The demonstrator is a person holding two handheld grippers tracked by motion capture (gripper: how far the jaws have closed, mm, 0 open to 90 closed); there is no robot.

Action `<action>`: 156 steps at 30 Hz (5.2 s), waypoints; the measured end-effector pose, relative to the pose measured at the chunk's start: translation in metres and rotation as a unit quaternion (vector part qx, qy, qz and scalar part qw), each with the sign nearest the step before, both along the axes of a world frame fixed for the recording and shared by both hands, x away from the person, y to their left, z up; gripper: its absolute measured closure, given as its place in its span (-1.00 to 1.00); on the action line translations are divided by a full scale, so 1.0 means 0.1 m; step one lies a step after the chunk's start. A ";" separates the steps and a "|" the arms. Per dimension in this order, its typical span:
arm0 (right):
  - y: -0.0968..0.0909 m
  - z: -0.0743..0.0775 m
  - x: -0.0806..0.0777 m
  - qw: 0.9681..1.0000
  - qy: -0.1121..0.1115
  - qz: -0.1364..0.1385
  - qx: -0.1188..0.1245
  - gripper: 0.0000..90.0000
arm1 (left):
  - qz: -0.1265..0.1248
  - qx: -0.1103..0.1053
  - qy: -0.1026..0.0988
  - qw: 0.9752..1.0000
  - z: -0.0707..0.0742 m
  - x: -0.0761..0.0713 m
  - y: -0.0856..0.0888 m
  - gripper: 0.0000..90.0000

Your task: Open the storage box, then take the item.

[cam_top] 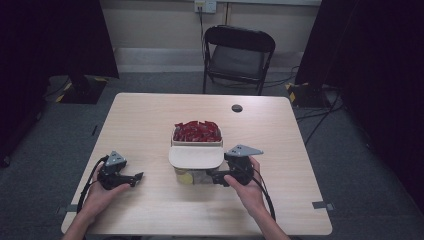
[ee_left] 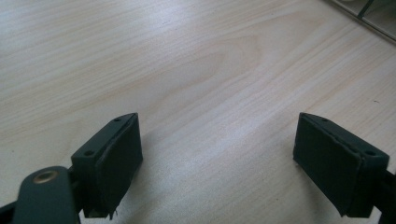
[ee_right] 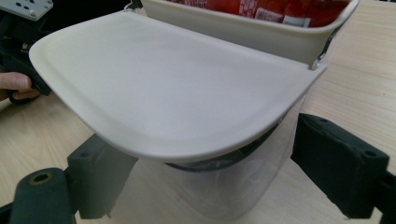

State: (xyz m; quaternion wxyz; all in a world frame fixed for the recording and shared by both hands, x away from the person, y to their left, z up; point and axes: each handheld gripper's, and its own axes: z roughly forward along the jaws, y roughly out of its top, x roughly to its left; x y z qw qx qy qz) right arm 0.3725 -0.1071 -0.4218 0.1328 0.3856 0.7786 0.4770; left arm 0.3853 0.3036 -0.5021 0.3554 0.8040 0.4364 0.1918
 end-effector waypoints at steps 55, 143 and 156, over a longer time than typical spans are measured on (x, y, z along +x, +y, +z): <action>-0.09 0.28 0.36 0.999 -0.012 -0.027 0.031 -0.69 | 0.000 0.000 0.000 1.000 0.00 0.00 0.00 -0.67; -0.23 0.25 0.61 0.997 -0.006 -0.061 0.041 -0.71 | -0.105 -0.110 -0.057 0.987 0.83 -0.18 -0.65 -0.41; -0.23 0.24 0.62 0.997 -0.008 -0.058 0.042 -0.72 | -0.147 -0.142 -0.056 0.977 1.02 0.01 -0.92 -0.37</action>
